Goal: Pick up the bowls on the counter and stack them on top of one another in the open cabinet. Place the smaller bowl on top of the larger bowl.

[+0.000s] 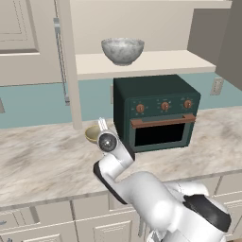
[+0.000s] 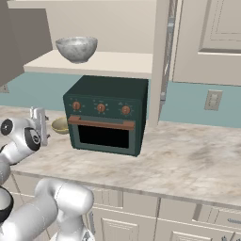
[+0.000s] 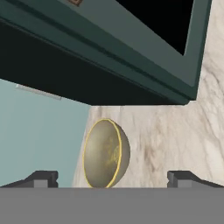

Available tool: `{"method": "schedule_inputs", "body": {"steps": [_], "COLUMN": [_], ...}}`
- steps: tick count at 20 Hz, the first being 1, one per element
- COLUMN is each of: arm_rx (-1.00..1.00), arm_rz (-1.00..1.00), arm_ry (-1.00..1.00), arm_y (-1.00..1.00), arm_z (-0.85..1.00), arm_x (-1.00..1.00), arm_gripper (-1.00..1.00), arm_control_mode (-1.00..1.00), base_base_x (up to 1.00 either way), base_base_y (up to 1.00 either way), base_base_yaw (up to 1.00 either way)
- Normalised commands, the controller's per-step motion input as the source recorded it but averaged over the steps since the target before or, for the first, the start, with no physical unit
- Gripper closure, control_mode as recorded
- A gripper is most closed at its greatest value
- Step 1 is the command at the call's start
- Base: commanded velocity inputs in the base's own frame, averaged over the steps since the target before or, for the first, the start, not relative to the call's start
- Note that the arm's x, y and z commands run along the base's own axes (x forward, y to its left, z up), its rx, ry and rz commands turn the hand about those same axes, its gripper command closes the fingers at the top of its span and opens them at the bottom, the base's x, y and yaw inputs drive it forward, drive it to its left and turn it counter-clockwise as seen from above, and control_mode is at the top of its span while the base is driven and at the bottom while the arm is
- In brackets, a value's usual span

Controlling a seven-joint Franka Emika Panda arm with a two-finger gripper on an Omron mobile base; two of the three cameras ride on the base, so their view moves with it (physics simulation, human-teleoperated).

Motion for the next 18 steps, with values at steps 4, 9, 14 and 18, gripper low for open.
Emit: {"method": "schedule_inputs", "body": {"steps": [4, 9, 14, 18], "arm_rx": [0.00, 0.00, 0.00, 0.00], "arm_rz": [-0.03, -0.02, 0.00, 0.00], "arm_ry": [0.03, 0.01, 0.00, 0.00], "arm_y": [0.11, 0.06, 0.00, 0.00], "arm_z": [-0.16, -0.17, -0.21, -0.19], "arm_x": [0.23, 0.21, 0.15, 0.17], "arm_gripper": [-1.00, -1.00, -1.00, -1.00], "arm_control_mode": [-1.00, -1.00, -1.00, -1.00], "base_base_x": [0.00, 0.00, 0.00, 0.00], "base_base_y": [0.00, 0.00, 0.00, 0.00], "base_base_yaw": [0.00, 0.00, 0.00, 0.00]}}
